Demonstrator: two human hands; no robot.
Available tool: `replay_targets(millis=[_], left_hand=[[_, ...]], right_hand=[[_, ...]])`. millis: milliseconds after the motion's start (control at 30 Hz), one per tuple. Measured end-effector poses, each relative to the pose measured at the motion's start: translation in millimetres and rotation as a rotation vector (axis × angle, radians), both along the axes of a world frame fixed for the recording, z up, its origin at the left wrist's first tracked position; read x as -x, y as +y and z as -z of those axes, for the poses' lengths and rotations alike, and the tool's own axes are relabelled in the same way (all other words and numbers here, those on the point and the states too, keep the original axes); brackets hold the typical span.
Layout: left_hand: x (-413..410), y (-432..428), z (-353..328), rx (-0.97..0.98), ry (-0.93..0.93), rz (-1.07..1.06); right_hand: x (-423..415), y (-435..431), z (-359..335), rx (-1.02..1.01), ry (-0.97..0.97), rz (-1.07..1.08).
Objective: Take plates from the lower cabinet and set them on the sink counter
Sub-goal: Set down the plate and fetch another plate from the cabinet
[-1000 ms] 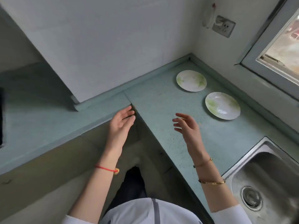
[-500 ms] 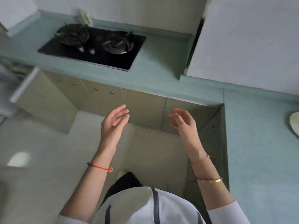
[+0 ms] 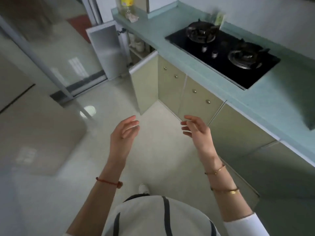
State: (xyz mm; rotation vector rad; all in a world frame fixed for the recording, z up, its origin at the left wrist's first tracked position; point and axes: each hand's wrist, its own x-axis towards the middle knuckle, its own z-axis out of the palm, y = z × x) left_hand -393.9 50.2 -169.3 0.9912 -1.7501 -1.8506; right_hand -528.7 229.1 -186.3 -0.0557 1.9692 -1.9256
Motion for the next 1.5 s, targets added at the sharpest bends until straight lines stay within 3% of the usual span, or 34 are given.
replay_targets(millis=[267, 500, 1200, 1500], left_hand=[[-41.8, -128.4, 0.8, 0.003, 0.004, -0.142], [-27.1, -196.6, 14.8, -0.04, 0.013, -0.264], [192.3, -451.9, -6.4, 0.028, 0.096, -0.465], [281.8, -600.9, 10.4, 0.004, 0.09, -0.413]], right_hand=[[-5.3, -138.7, 7.7, -0.022, -0.023, -0.143], [23.5, -228.9, 16.3, -0.052, -0.04, -0.289], [269.2, -540.8, -2.1, 0.001, 0.051, -0.534], [339.0, -670.6, 17.2, -0.004, 0.018, -0.45]])
